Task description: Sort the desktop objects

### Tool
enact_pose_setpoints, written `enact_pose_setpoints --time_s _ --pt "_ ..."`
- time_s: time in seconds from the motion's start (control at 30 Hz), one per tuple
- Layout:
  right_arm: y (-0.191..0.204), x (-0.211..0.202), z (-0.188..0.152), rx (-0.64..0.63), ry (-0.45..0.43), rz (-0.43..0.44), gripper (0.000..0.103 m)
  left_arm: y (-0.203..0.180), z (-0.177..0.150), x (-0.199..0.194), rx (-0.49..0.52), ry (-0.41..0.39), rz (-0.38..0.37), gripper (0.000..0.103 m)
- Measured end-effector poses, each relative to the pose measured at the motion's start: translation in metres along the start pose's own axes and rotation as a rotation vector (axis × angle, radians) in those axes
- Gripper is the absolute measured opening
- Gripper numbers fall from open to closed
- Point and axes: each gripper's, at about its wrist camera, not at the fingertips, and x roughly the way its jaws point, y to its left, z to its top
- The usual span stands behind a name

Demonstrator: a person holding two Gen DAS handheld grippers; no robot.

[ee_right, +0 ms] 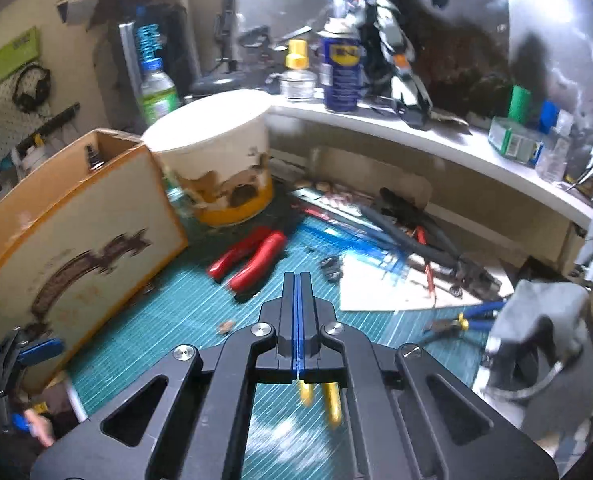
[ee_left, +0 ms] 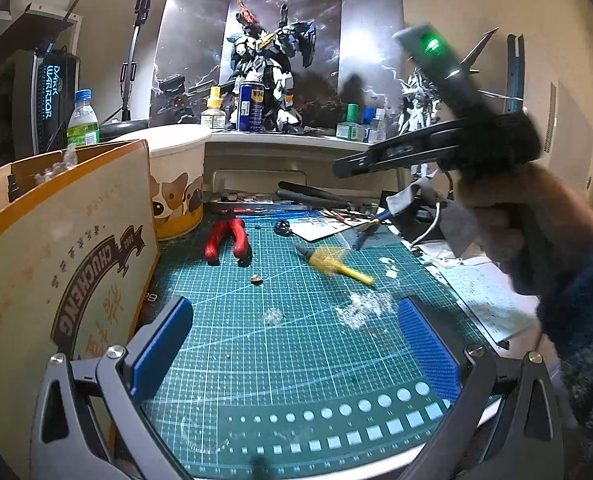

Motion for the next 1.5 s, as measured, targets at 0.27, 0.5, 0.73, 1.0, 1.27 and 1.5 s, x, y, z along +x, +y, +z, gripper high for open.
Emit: enact_pose_setpoints --time_s 0.27,0.5,0.73,1.0,1.27,1.5 --pt "0.016 -0.021 -0.049 -0.006 0.054 -0.075 0.001 0.005 -0.010 -0.017 -0.016 0.012 -0.020 0.103" --pt "-0.007 0.034 -0.094 0.075 0.158 -0.090 0.022 0.007 -0.009 -0.019 -0.018 0.005 -0.022 0.103" --pt "-0.007 0.066 -0.092 0.017 0.228 -0.110 0.008 0.014 -0.009 -0.010 -0.039 0.019 -0.018 0.103" --pt "0.001 0.037 -0.070 0.065 0.125 -0.111 0.007 0.011 -0.011 -0.006 -0.032 0.028 -0.023 0.103" --pt "0.026 -0.029 -0.039 0.001 0.038 -0.117 0.000 0.010 -0.010 -0.010 -0.038 0.024 -0.028 0.103" --pt "0.021 -0.005 -0.064 -0.140 0.153 -0.133 0.024 0.008 -0.012 -0.018 -0.023 0.016 -0.030 0.103"
